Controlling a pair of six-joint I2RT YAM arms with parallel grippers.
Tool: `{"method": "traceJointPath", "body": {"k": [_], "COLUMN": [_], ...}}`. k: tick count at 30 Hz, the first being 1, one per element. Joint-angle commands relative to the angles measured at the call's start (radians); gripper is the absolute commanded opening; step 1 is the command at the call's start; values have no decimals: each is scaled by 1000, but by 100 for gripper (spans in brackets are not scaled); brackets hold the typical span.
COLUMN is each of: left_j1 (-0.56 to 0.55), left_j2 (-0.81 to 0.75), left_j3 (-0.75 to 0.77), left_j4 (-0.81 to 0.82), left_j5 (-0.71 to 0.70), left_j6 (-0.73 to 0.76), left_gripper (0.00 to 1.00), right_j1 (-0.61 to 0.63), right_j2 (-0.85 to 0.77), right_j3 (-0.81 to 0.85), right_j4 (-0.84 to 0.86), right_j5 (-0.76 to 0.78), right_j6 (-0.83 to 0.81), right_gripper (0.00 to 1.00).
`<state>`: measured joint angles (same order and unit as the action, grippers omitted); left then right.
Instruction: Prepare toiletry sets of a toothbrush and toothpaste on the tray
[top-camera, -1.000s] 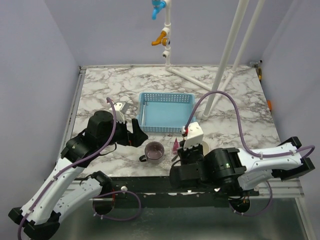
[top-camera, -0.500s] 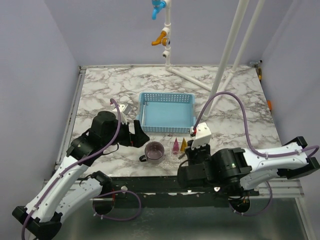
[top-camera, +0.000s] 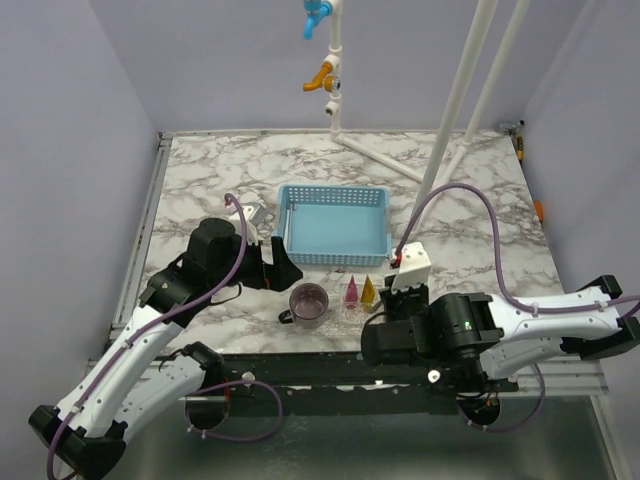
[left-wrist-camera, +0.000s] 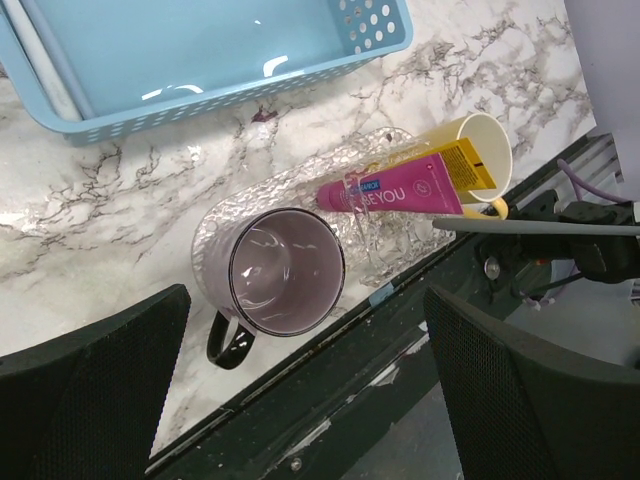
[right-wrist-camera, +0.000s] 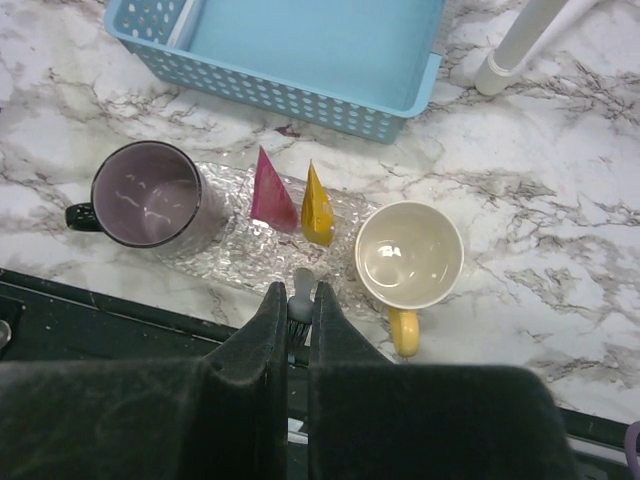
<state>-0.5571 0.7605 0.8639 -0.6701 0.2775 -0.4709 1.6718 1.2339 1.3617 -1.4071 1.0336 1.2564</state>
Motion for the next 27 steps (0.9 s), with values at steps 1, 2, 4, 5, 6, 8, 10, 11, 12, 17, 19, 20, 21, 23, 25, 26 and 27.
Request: {"method": "traceJointPath", "body": {"k": [1,2,4,5,6,8,10,11,12,17,19,20,21,23,25,26,27], "left_j1": [9,10,11,12,13,13,14,14,15,17,18,19,19,19,20,20,20], "left_j2": [3,5,8,10,10,11,12,12,14,17,17,17,18,18,17,19,19], "left_j3": [-20,-22,-25,-26,-28,-29,-31,-31,-31,-32,-34,-34,-35,-36,-38,-38,-40], "left_j4": [36,37,42,43,44,47,50,51,51,55,56,55,56,56,58,59,62], "left_j5": [34,37,42,45,47,51,51,53,53,58,63,65,66,66,66,69,71], "left_j6": [-8,-8,-8,-9,-11,-12,-12,-12,-12,-12,-12,-12,-12,-12,-13,-14,-14], "left_gripper": [99,99,99,99,99,99,99,99,99,99,99,99,99,99,99,99,99], "right_j1": [-10,-11,-13,-14,-15,-17,-20,-21,-22,-28,-29,-29,-30,-31,-30,-31,-31], "right_j2": [-32,-40,-57,-65,-72,-82,-90,-94,-96,-113,-113,-111,-111,-110,-109,-111,-113], "right_j3": [-51,-63,-94,-108,-124,-152,-179,-190,-203,-258,-277,-287,-298,-321,-341,-350,-356], "right_j4": [22,30,51,67,84,114,152,165,186,251,258,257,261,264,264,266,266], "right_j5": [12,11,9,8,8,11,16,19,21,38,49,53,56,61,68,71,74], "right_j6": [37,41,43,42,39,37,32,33,29,29,45,59,70,95,126,136,145], "right_gripper": [0,1,0,0,0,1,0,0,0,0,1,1,1,0,0,0,0]}}
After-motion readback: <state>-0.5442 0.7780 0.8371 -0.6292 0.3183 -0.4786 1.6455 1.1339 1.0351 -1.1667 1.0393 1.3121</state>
